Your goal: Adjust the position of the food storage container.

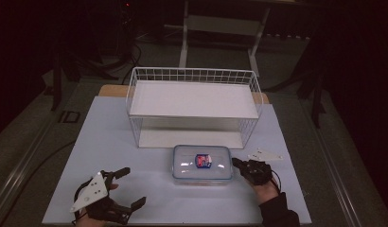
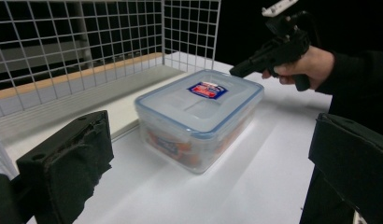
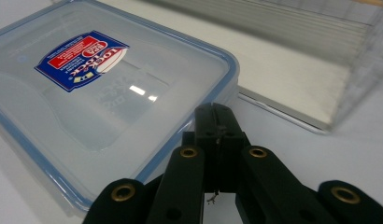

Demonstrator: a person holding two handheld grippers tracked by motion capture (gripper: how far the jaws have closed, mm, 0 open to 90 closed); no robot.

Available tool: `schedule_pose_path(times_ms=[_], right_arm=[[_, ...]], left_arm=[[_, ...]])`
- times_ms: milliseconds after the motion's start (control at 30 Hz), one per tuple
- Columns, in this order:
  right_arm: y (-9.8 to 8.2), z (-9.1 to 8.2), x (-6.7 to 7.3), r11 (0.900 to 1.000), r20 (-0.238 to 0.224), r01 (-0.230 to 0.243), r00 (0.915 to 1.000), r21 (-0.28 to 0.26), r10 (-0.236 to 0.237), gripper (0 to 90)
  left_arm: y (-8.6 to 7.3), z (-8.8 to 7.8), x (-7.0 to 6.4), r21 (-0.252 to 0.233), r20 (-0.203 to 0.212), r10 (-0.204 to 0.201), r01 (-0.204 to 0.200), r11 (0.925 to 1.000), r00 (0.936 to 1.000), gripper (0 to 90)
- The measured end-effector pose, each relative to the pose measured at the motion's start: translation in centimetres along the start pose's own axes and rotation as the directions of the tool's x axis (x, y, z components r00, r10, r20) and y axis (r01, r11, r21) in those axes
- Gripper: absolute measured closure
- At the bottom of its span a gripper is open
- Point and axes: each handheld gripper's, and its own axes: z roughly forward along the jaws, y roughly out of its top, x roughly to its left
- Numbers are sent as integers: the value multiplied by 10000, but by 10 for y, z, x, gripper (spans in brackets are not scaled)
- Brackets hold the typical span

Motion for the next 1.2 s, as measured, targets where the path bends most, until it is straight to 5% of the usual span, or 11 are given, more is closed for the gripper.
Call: schedule_pose_path(times_ms=[1033,1200], right_arm=[[20,28,30,9984,-682,503,9963,-273,-521,898],[24,12,33,9956,-580,546,9966,-759,-591,749]], left_arm=[[-2,5,1,339,11,-209,208,9992,9998,0],[0,6,0,377,-17,-221,221,9990,9998,0]])
